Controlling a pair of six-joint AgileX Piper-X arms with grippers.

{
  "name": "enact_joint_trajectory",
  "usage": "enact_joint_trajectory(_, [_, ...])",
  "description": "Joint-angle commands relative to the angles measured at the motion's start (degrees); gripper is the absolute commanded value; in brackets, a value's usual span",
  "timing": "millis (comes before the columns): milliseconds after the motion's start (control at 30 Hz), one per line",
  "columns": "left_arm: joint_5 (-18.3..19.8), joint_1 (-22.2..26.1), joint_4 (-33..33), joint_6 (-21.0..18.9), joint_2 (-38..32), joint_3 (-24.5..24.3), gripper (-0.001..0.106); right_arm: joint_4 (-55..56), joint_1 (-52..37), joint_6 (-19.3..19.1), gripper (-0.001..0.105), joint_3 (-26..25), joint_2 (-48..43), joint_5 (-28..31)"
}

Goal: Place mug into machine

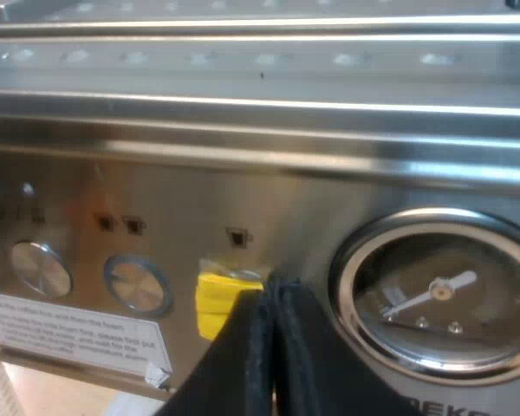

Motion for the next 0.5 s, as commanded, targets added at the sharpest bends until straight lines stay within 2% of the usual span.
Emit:
enact_joint_trajectory(33, [0.2, -0.25, -0.17, -0.03, -0.38, -0.42, 0.093, 1.13, -0.72, -0.94, 0.0, -0.48, 1.24, 5.55])
enact_joint_trajectory(267, [0.2, -0.25, -0.17, -0.03, -0.38, -0.42, 0.093, 3.62, 4.93, -0.94, 0.0, -0.48, -1.59, 8.02])
enact_joint_trajectory(433, [0.07, -0.25, -0.17, -0.03, -0.38, -0.42, 0.093, 9.12, 7.33, -0.94, 0.0, -0.33, -5.88, 7.32])
enact_joint_trajectory(500, [-0.07, -0.25, -0.17, -0.03, -0.38, -0.42, 0.093, 11.72, 7.7, -0.94, 0.008, -0.22, -7.48, 5.56])
